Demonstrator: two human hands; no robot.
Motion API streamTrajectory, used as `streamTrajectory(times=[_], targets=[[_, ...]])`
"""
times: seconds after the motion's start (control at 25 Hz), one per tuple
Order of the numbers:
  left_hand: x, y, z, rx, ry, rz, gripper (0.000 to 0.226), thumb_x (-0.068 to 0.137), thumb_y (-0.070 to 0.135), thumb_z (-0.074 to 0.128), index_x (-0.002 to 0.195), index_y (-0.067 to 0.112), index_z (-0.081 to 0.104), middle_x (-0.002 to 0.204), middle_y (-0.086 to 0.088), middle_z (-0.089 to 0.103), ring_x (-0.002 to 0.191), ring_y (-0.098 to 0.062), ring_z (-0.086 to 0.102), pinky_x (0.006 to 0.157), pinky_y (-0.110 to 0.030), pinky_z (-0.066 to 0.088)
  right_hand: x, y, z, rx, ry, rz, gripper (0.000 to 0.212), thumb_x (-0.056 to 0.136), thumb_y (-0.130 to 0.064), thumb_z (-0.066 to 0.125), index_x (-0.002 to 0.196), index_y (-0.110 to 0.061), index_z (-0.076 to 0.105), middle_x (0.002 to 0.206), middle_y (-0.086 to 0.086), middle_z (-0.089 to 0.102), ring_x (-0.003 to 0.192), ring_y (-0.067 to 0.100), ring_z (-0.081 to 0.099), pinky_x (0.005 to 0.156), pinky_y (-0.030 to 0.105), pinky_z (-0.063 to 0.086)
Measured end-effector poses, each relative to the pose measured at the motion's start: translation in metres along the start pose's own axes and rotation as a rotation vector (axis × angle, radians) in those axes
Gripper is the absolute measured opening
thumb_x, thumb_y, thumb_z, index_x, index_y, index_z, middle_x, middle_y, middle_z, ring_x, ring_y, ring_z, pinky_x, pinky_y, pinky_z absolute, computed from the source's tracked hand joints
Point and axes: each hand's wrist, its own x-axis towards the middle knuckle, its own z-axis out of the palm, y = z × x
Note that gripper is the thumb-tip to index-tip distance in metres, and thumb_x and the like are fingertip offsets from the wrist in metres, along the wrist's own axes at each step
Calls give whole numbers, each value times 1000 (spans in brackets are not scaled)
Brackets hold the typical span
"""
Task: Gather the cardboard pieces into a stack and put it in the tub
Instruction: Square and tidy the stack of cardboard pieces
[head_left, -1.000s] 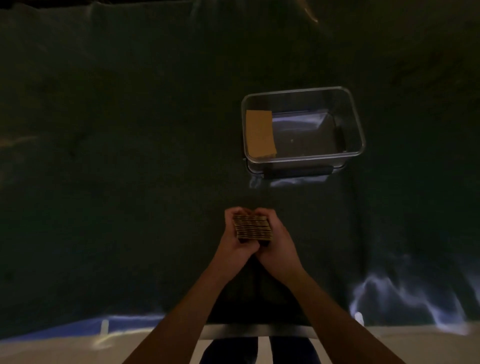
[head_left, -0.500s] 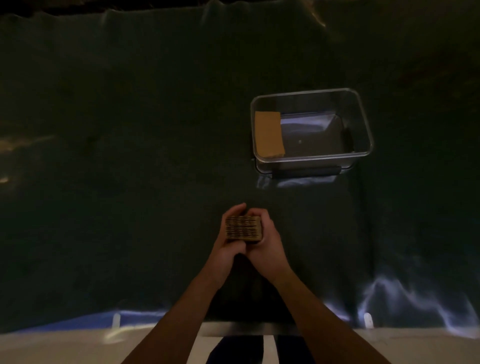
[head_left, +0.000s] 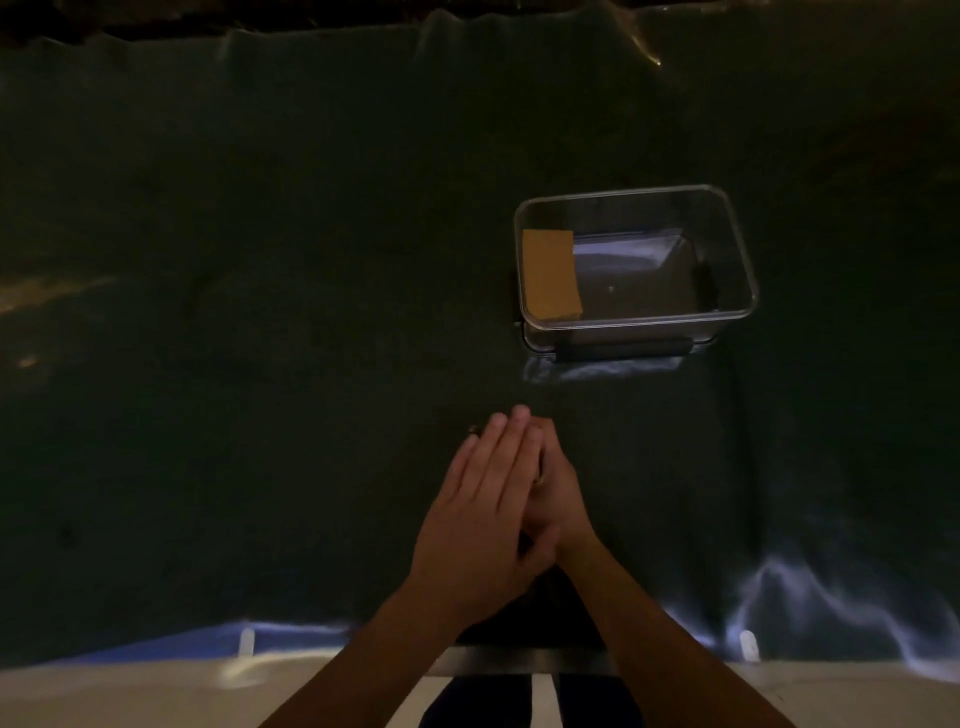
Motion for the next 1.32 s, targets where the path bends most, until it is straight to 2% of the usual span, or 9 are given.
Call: streamTrajectory(times=[0.2,0.32,0.48,0.6,0.76,0.84,0.96,1.08,1.32], targets=[[7,-3,-12,-32,72,-76,90,90,54,39,153,14,-11,162,-4,-15,151,-19,-13,123,-42,2,4,1,-2,-1,5,10,57,63,-37,81,109,-45,50,117,-8,63,108,7,62,96,38,52],[8,-7,-4,31,-51,-11,83,93,58,33,152,18,-11,164,-3,-12,151,-16,-10,121,-46,15,2,-4,-3,22,-7,12,48,70,-34,79,106,-46,49,112,-13,65,104,0,63,94,32,53],[11,-11,-4,-24,29,-67,79,94,50,36,152,13,-3,163,-9,1,152,-23,-3,123,-41,5,2,-4,-3,40,22,-29,50,64,-39,78,107,-40,51,107,-10,67,99,3,65,88,28,53],[9,-13,8,-27,-68,-41,77,94,53,36,153,17,1,164,-3,2,152,-18,1,122,-42,19,4,-4,0,10,32,-39,38,77,-31,73,103,-44,50,105,-14,65,98,1,64,90,32,54],[15,-15,7,-82,-43,-53,77,93,55,37,153,20,3,164,1,4,151,-12,-1,121,-38,17,3,-6,-3,-75,-8,-46,33,79,-39,67,104,-48,48,104,-18,63,100,0,62,94,39,51],[17,-13,3,-226,27,-109,76,90,54,45,152,23,13,162,4,17,149,-11,10,119,-33,21,1,-14,-10,-223,-41,-83,36,81,-42,63,112,-46,46,111,-16,60,104,4,58,94,42,50],[25,-18,1,-560,168,-330,58,83,50,56,135,30,39,135,5,43,126,-7,43,100,-19,38,5,-34,-30,-798,-33,-268,43,83,-37,58,123,-30,44,116,-4,57,103,17,51,88,41,47],[29,-28,16,-719,119,-487,33,87,43,55,116,30,47,110,7,56,100,-9,58,85,-26,49,6,-42,-36,-1134,-31,-280,47,80,-38,60,123,-29,42,117,0,56,107,24,51,89,44,43],[26,-38,50,-461,58,-469,40,97,38,46,126,11,51,133,-8,54,133,-22,43,113,-40,34,13,-23,-23,-1184,-98,-223,49,79,-33,62,124,-27,44,123,4,55,110,30,51,88,47,46]])
